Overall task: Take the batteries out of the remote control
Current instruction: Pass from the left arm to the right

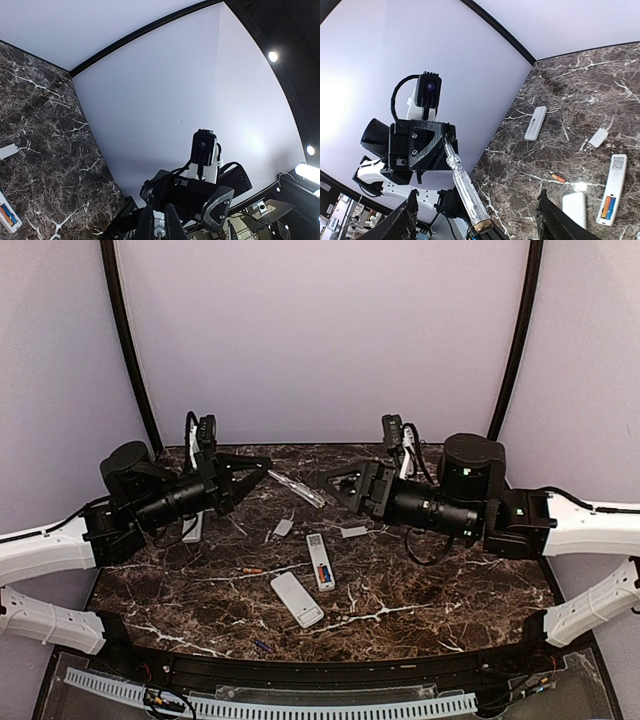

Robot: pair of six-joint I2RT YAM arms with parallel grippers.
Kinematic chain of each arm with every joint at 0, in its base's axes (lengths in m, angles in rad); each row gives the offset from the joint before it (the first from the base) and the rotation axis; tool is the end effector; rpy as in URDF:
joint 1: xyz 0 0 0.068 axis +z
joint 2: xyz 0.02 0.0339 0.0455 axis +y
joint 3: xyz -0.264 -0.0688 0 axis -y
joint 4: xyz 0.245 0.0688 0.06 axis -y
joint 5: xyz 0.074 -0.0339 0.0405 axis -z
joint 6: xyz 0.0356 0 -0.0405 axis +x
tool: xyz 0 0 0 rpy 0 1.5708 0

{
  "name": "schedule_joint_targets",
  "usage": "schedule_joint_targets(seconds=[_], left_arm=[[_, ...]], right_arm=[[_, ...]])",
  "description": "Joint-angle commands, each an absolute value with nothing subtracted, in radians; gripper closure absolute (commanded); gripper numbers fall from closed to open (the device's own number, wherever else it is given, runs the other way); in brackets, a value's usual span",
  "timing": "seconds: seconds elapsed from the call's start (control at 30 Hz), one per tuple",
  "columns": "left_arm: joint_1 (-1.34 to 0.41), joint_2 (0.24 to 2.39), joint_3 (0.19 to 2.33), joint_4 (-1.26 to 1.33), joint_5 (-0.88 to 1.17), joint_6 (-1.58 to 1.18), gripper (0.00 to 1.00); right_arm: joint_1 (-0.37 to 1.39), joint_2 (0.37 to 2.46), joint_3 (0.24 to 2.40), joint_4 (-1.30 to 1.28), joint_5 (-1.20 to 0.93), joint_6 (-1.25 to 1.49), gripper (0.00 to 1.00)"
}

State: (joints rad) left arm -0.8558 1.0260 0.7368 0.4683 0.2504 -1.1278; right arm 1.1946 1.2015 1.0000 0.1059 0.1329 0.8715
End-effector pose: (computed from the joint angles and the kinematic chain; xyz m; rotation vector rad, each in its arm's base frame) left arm 0.1519 -0.1884 0.3462 0.0226 1.6662 -1.7647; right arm 0.1093 0.2638 0.3590 -0.1902 1.8743 1.4035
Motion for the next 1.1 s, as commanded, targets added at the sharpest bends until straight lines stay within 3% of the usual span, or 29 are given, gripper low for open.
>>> schedule_joint_targets(seconds=[0.0,0.23,0.83,1.07], left_arm=[[-0.857,0.992,0.718,0.584,0.263,-1.108,1.00],[-0.857,0.992,0.704,0.619,0.269,-1.118,1.00],[-0.857,0.997,0.698,0.653,0.297,-1.107,1.00],[-0.857,1.003,0.699,0.663,0.303,-1.107,1.00]], right_arm=[[1.190,1.244,1.016,0.224,0.040,0.897,0.23],[1.190,1.310,1.041,0.318,-0.040,0.901,0.29],[1.186,1.336,1.075,0.379,-0.067,0.920,0.61],[1.178,1.342,1.076,0.380,-0.081,0.931,0.69]])
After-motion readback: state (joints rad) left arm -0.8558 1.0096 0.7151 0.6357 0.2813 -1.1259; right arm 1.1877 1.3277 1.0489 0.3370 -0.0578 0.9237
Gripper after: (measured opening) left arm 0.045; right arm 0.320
